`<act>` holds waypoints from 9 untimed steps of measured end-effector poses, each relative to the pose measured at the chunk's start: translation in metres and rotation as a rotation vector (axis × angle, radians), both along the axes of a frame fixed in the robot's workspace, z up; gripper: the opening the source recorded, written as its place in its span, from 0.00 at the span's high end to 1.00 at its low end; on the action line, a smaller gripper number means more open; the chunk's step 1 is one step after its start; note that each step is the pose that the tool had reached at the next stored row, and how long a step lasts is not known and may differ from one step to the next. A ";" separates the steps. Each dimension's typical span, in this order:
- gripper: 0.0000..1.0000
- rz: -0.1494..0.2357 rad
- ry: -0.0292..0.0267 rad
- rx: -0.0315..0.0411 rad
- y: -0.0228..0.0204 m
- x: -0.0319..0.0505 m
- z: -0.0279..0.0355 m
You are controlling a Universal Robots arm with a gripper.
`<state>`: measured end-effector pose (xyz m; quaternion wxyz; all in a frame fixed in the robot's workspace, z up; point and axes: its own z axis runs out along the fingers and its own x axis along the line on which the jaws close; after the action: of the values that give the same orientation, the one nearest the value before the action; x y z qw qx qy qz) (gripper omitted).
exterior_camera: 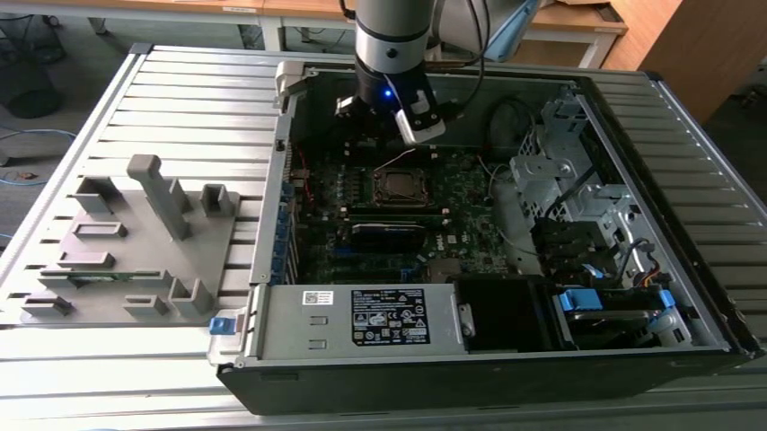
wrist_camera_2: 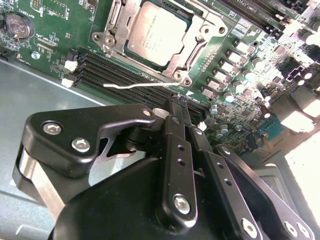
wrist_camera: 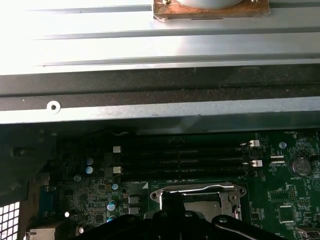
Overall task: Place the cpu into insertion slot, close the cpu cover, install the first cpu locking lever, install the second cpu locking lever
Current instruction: 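Install the first cpu locking lever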
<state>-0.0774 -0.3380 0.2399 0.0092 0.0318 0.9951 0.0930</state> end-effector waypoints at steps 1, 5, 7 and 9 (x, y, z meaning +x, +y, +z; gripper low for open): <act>0.89 0.000 0.0000 -0.0027 0.0000 0.0000 -0.0010; 0.89 0.000 0.0000 -0.0173 0.0002 0.0000 -0.0055; 0.89 0.000 0.0002 -0.0193 0.0007 0.0000 -0.0068; 0.89 0.000 0.0001 -0.0146 0.0009 0.0000 -0.0077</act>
<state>-0.0774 -0.3371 0.2322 0.0094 0.0317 0.9958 0.0858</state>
